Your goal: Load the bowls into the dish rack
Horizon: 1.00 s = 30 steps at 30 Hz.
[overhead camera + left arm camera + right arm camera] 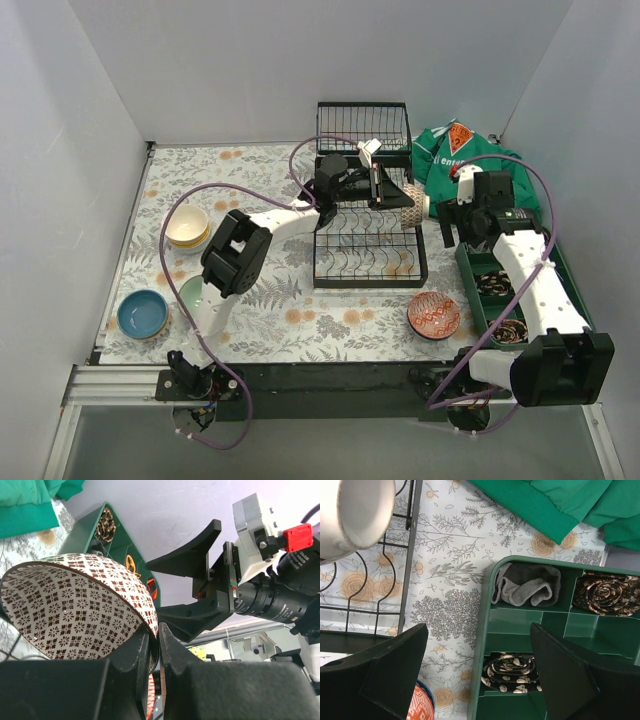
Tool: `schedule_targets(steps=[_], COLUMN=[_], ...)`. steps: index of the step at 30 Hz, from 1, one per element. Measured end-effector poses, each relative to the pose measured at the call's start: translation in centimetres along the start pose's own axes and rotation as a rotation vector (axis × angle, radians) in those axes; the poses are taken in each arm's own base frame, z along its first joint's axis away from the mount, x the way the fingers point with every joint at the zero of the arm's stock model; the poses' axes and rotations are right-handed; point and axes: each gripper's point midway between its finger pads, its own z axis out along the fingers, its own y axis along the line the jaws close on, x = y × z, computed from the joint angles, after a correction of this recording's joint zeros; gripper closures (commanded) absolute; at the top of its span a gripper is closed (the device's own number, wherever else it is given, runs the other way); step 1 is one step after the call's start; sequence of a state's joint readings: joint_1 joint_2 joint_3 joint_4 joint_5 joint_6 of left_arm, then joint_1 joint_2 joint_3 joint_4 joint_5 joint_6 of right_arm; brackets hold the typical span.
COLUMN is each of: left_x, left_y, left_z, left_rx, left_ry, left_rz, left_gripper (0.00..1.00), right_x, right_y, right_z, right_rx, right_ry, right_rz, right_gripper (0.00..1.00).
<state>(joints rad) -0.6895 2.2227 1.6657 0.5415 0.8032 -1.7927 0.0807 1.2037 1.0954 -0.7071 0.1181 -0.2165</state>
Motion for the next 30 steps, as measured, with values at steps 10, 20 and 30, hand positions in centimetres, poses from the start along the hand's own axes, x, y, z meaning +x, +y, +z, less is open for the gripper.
schedule_targets(steps=[10,20,30], left_x=[1.3,0.6,-0.1], left_y=[6.1,6.7,9.4], left_z=[0.6,0.8,0.9], left_rx=[0.010,0.017,0.004], left_ry=[0.013,-0.009,-0.032], left_rz=[-0.069,-0.060,-0.051], left_gripper=[1.00,1.00,1.00], right_x=[0.9,1.1,1.8], right_y=[0.0,0.0,0.2], right_z=[1.5,1.8,2.5], right_rx=[-0.003,-0.006,-0.017], right_ry=[0.065,0.077,0.120], right_rz=[-0.019,-0.027,-0.032], right_gripper=[0.09,0.10,0.10])
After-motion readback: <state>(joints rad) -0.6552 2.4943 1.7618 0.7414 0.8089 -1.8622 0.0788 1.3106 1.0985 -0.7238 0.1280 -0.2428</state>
